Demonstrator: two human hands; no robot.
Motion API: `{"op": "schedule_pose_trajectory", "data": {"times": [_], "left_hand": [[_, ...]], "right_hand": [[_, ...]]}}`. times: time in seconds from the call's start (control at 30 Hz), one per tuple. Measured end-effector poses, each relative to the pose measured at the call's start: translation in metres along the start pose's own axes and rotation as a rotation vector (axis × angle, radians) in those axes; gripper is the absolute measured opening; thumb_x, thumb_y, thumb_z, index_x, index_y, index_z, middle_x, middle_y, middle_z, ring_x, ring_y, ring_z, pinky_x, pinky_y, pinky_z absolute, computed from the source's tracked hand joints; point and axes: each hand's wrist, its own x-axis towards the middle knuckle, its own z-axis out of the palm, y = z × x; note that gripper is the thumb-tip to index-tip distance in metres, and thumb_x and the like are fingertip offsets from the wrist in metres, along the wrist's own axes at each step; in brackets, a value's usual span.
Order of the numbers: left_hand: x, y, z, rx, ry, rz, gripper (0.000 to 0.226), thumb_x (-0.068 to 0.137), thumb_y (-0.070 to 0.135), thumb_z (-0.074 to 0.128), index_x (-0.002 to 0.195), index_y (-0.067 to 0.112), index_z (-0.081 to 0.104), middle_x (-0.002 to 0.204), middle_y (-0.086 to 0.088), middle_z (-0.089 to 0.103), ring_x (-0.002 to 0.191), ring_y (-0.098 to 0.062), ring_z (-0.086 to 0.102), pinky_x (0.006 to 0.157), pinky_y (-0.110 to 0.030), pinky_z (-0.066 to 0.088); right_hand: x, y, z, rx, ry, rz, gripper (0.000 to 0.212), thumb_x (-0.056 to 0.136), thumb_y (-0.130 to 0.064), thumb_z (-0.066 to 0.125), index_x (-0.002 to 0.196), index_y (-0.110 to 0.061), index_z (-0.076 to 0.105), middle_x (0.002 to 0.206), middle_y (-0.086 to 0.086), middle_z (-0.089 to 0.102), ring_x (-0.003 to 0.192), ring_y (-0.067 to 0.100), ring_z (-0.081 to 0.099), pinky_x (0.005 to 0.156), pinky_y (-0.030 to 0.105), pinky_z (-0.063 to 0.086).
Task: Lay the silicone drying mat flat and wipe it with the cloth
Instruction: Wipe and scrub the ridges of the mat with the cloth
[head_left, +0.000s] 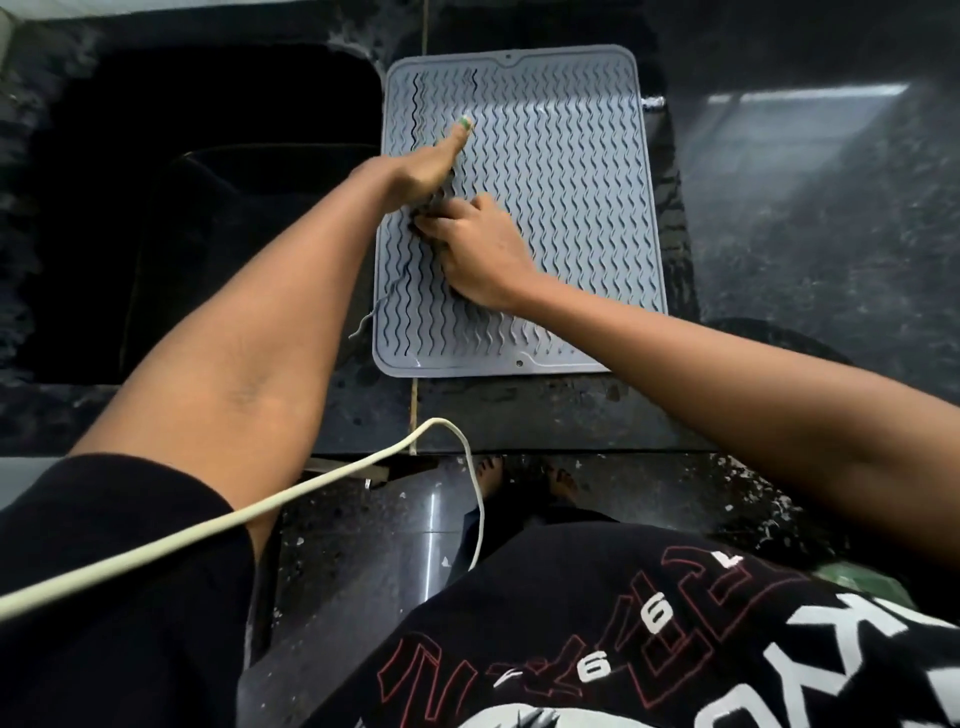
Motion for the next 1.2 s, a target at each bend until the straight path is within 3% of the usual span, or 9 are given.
{"op": "schedule_pose_trajectory", "data": {"times": [0.13, 0.43, 0.5, 0.53, 0.6, 0.7, 0.83, 1.0, 1.2], "left_hand": [[0.003, 0.0, -0.002, -0.035, 0.034, 0.034, 0.1, 0.082, 0.078, 0.001, 0.145, 0.002, 0.018, 0.153, -0.027, 0.021, 0.143, -0.044, 0.018, 0.117, -0.059, 0.015], [0.004, 0.001, -0.006, -0.013, 0.003, 0.052, 0.09, 0.083, 0.077, -0.003, 0.153, 0.022, 0.008, 0.162, -0.004, 0.007, 0.15, -0.027, 0.002, 0.12, -0.055, 0.001], [0.007, -0.002, -0.01, 0.006, 0.058, 0.066, 0.09, 0.088, 0.074, 0.007, 0.147, 0.012, 0.035, 0.156, -0.01, 0.029, 0.145, -0.029, 0.024, 0.119, -0.049, 0.017], [0.01, -0.004, -0.012, 0.005, 0.12, 0.096, 0.079, 0.092, 0.069, 0.017, 0.124, 0.009, 0.057, 0.138, -0.015, 0.05, 0.13, -0.028, 0.044, 0.11, -0.042, 0.031], [0.017, -0.008, -0.019, -0.052, 0.27, 0.187, 0.045, 0.097, 0.05, 0.036, 0.083, 0.015, 0.06, 0.096, -0.01, 0.059, 0.09, -0.021, 0.056, 0.081, -0.032, 0.041], [0.028, -0.015, -0.034, -0.218, 0.461, 0.207, 0.028, 0.092, 0.034, 0.048, 0.096, 0.018, 0.071, 0.102, -0.001, 0.07, 0.09, -0.021, 0.065, 0.08, -0.034, 0.052], [0.042, -0.021, -0.047, -0.339, 0.662, 0.158, 0.03, 0.092, 0.027, 0.043, 0.099, 0.023, 0.071, 0.108, 0.002, 0.071, 0.101, -0.024, 0.066, 0.086, -0.038, 0.055], [0.065, -0.019, -0.062, -0.399, 0.794, 0.13, 0.036, 0.096, 0.023, 0.036, 0.099, 0.019, 0.072, 0.11, 0.003, 0.071, 0.101, -0.016, 0.064, 0.085, -0.026, 0.046], [0.083, -0.016, -0.085, -0.397, 0.816, 0.144, 0.039, 0.101, 0.027, 0.034, 0.102, 0.016, 0.071, 0.111, -0.001, 0.071, 0.104, -0.019, 0.063, 0.091, -0.03, 0.047]], "right_hand": [[0.0, -0.005, 0.011, -0.187, -0.045, -0.072, 0.041, 0.092, -0.012, 0.038, 0.128, -0.019, 0.058, 0.132, 0.005, 0.055, 0.109, 0.03, 0.044, 0.085, 0.038, 0.039], [-0.082, -0.038, 0.0, 0.237, -0.294, -0.144, 0.033, 0.086, -0.007, 0.048, 0.097, -0.021, 0.075, 0.102, 0.002, 0.068, 0.096, 0.024, 0.06, 0.079, 0.038, 0.054], [-0.074, -0.034, -0.008, 0.292, -0.396, -0.104, 0.036, 0.083, -0.005, 0.047, 0.098, -0.021, 0.076, 0.103, 0.0, 0.07, 0.098, 0.021, 0.062, 0.084, 0.036, 0.053], [-0.068, -0.03, -0.013, 0.368, -0.447, -0.074, 0.037, 0.083, -0.001, 0.047, 0.099, -0.018, 0.076, 0.103, 0.001, 0.072, 0.097, 0.018, 0.064, 0.086, 0.034, 0.053], [-0.053, -0.021, -0.024, 0.677, -0.501, 0.065, 0.037, 0.082, 0.009, 0.044, 0.098, -0.006, 0.075, 0.102, 0.008, 0.074, 0.092, 0.015, 0.069, 0.089, 0.029, 0.055], [-0.02, -0.005, -0.041, 1.071, -0.281, 0.3, 0.033, 0.085, 0.017, 0.043, 0.102, 0.006, 0.069, 0.101, 0.016, 0.072, 0.09, 0.017, 0.071, 0.085, 0.027, 0.057], [0.045, 0.019, -0.038, 0.539, 0.136, 0.242, 0.035, 0.089, -0.001, 0.052, 0.119, -0.013, 0.065, 0.117, 0.004, 0.065, 0.106, 0.018, 0.055, 0.094, 0.031, 0.045], [0.122, 0.04, -0.001, 0.052, -0.017, -0.028, 0.035, 0.099, -0.028, 0.043, 0.13, -0.022, 0.057, 0.137, -0.004, 0.054, 0.121, 0.022, 0.042, 0.1, 0.032, 0.034], [0.171, 0.069, 0.013, 0.149, 0.07, 0.034, 0.034, 0.093, -0.038, 0.053, 0.118, -0.018, 0.065, 0.116, 0.011, 0.054, 0.108, 0.028, 0.046, 0.091, 0.032, 0.035]]}}
